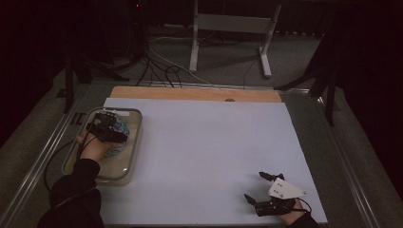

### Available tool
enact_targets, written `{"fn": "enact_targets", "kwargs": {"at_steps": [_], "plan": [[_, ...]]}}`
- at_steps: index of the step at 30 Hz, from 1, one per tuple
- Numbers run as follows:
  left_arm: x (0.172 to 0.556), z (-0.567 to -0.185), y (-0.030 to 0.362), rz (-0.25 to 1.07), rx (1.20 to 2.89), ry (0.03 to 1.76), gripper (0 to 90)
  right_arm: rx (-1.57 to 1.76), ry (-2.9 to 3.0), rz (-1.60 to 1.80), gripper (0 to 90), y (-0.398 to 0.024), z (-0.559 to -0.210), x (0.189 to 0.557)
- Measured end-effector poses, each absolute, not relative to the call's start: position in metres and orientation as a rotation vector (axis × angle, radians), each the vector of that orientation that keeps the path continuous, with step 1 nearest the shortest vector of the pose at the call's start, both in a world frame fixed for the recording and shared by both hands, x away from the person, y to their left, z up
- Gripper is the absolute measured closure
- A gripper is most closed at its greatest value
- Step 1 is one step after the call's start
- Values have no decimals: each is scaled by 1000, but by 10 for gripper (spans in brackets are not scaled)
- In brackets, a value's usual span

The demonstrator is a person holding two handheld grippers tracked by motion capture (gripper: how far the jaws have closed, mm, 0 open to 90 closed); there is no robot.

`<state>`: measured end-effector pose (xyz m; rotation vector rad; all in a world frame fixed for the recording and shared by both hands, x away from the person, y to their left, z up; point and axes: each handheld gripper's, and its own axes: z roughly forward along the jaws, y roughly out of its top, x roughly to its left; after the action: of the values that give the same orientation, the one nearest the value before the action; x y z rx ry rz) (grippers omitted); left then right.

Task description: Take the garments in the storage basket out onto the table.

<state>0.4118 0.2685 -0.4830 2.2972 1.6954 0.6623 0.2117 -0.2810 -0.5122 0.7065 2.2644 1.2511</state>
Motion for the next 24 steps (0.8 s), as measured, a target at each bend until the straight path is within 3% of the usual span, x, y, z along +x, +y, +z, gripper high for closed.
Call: {"fn": "enact_targets", "kwargs": {"at_steps": [3,8,9,13,17,24], "plan": [[413,-485,267,660,2330,1672,167,709,2264,1257,89,-281,-513,212],[414,-486,268,652,2367,1650,356,708,2268,1250,105,-281,-513,212],[414,-487,269,633,2368,1641,356,706,2267,1248,105,-281,-513,212],[413,-486,274,568,2368,1594,560,709,2259,1256,105,-282,-513,211],[411,-483,274,551,2398,1554,623,709,2257,1253,105,-282,-513,211],[399,-470,277,482,2397,1500,653,713,2258,1246,105,-282,-513,212]]}}
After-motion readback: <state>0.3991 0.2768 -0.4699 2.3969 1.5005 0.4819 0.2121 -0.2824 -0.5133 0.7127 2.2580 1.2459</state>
